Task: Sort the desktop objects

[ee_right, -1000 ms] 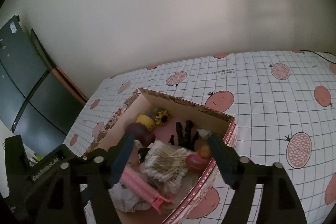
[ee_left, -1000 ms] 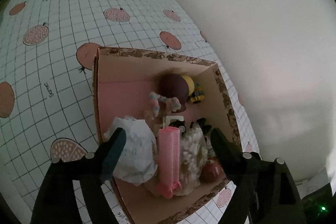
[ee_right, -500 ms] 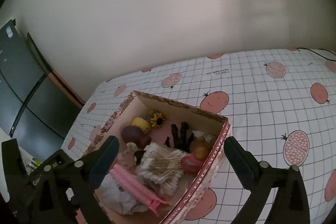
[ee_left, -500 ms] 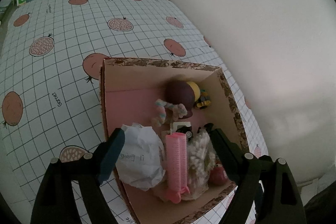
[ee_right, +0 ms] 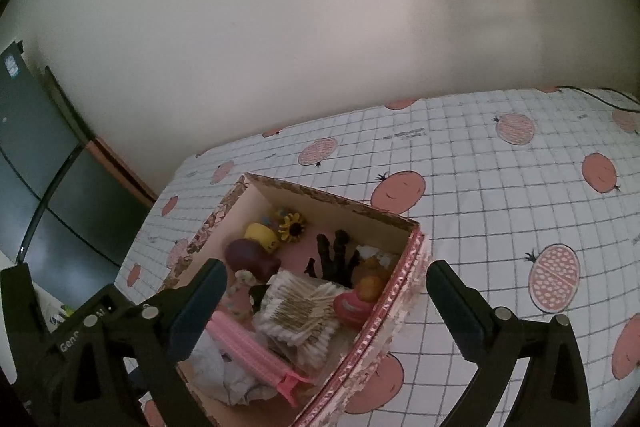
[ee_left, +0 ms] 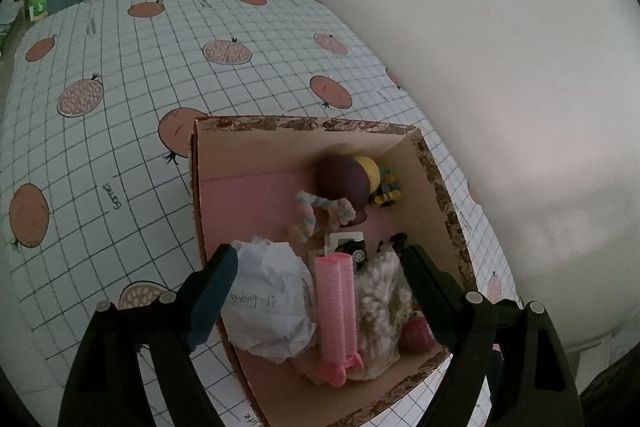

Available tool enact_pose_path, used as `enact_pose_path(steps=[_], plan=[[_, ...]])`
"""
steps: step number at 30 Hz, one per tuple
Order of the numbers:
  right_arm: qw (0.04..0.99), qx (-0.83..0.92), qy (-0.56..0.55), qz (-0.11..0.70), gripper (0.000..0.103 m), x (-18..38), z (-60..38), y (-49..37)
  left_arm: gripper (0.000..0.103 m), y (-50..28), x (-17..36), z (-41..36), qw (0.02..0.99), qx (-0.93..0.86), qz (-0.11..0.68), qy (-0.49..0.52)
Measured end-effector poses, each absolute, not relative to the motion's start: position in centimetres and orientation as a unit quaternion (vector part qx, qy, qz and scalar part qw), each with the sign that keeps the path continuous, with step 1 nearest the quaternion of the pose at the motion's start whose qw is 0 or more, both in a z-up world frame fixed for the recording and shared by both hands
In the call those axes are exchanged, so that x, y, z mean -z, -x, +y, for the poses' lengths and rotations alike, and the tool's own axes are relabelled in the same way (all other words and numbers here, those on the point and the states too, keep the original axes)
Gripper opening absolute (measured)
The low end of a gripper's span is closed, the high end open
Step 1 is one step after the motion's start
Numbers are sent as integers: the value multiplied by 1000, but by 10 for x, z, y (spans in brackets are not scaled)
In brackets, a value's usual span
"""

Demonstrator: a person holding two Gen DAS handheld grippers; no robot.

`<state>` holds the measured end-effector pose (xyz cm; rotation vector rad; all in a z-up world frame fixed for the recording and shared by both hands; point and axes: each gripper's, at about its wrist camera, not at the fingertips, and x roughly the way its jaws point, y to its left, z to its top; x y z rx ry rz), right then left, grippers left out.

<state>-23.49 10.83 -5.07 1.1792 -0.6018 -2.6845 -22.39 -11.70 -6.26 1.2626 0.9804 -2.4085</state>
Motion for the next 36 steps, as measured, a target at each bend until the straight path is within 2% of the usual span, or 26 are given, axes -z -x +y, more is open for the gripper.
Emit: enact_pose_path(steps=[9,19,26,36], plan=[[35,888,-410,-203,101,15,137,217,86,218,42,-123,125,845,315,-414],[9,895,-391,-214,101,-51,164,189,86,211,-37,-112,86,894,251,-361],[-18,903,-365,-224,101,-101,189,154,86,192,-91,-87,78,922,167,-342],[-12,908,-379,-181,101,-133,191,99,86,138,-127,-73,63,932,118,-336]])
